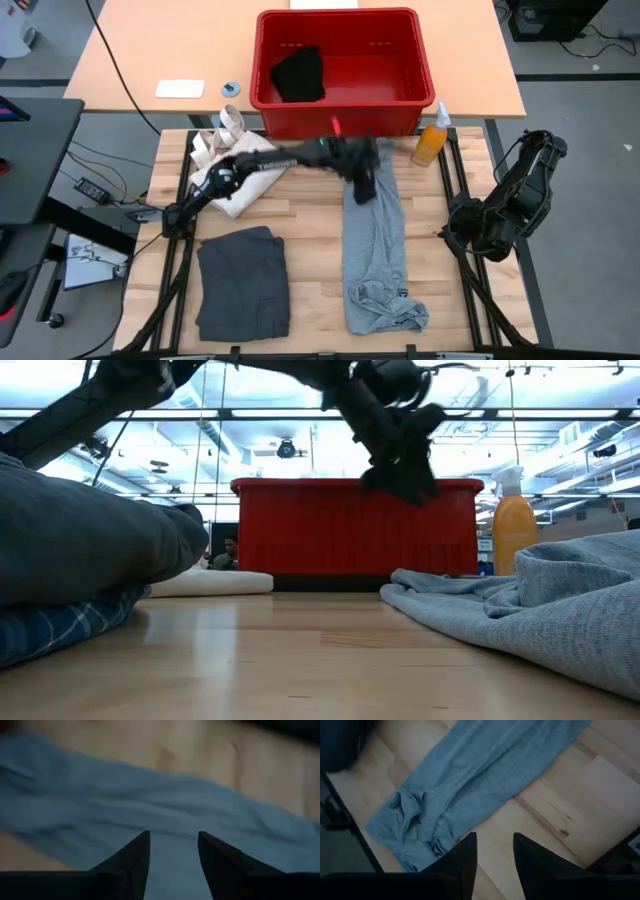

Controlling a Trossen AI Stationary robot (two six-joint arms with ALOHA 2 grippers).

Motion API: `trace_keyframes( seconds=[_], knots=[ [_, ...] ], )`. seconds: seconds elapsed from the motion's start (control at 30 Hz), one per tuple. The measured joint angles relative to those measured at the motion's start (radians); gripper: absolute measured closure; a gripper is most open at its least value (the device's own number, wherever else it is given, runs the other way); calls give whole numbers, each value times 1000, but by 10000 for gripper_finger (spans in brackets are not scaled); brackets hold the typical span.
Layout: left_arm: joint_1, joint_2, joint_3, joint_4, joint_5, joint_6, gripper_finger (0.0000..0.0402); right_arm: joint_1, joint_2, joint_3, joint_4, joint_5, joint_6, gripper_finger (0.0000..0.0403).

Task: Fold Laundry from Bin
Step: Fold the light gray t-shirt

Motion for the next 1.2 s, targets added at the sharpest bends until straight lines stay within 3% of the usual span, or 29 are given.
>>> trace_keyframes(
  seconds=[0.2,0.5,0.87,0.97,1.2],
  knots=[
    [-205,2,-72,57,-55,-106,262,8,-55,-34,51,1,-103,268],
    [-367,-9,-73,129,-70,-229,284,-3,-190,-172,384,24,-367,272],
    [-400,64,-74,158,-70,-201,285,-59,-200,-503,704,43,-174,279],
    [-408,79,-73,176,-18,-178,278,-66,-187,-552,792,12,-73,279],
    [-455,128,-72,277,11,-110,203,-66,-174,-557,811,6,33,280]
  ],
)
